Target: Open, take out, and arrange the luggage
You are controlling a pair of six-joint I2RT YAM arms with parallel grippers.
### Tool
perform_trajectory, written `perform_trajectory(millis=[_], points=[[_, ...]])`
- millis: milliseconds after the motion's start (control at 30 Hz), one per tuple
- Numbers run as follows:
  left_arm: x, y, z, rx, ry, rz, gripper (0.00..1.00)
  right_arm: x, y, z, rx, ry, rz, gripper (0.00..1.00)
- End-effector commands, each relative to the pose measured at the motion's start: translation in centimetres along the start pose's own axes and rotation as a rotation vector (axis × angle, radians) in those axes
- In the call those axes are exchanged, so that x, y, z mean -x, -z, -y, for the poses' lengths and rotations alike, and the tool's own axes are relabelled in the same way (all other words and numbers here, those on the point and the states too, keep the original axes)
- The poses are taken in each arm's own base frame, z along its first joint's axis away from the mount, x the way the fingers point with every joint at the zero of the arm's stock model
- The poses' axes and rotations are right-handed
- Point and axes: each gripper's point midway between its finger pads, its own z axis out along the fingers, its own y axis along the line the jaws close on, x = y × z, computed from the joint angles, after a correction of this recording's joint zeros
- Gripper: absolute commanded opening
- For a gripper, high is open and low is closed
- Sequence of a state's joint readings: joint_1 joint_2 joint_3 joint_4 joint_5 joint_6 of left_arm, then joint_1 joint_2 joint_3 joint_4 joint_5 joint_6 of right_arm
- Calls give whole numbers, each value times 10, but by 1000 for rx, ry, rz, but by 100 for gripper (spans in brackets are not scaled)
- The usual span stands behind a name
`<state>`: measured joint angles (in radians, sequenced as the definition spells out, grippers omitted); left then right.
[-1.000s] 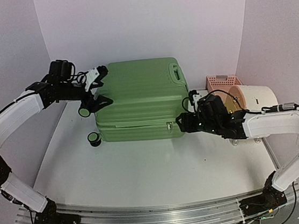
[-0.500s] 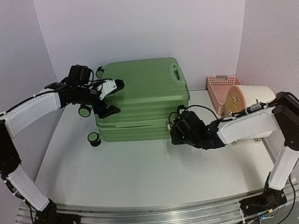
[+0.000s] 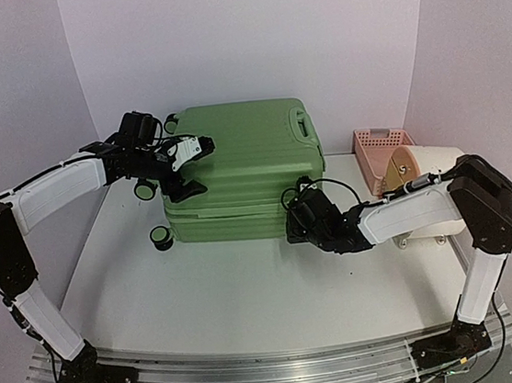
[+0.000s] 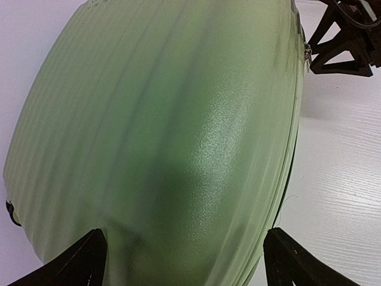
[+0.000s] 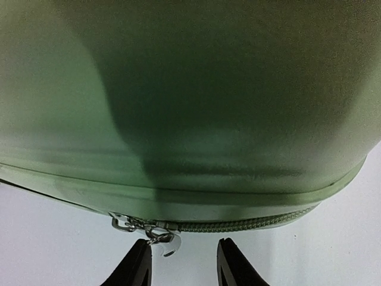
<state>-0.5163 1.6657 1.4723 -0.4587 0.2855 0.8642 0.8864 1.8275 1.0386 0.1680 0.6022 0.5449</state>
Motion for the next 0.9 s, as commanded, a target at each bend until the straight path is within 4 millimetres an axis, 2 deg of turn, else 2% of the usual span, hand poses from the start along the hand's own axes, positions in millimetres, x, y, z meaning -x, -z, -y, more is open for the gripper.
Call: perform_trajectory(millis=[0, 267, 400, 633, 767, 867], points=[[17, 8, -11, 36, -21, 51, 92, 27, -7, 2, -15, -34, 60, 38], [15, 9, -8, 28, -16, 50, 92, 29, -11, 10, -8, -32, 45, 21], [15, 9, -7, 24, -15, 50, 92, 32, -12, 15, -10, -28, 44, 17], [12, 9, -4, 16, -19, 44, 92, 37, -13, 18, -4, -14, 45, 0], [14, 13, -5, 16, -21, 41, 92, 33, -10, 24, -10, -31, 39, 0], [19, 27, 3, -62, -17, 19, 95, 31, -7, 30, 12, -27, 19, 0]])
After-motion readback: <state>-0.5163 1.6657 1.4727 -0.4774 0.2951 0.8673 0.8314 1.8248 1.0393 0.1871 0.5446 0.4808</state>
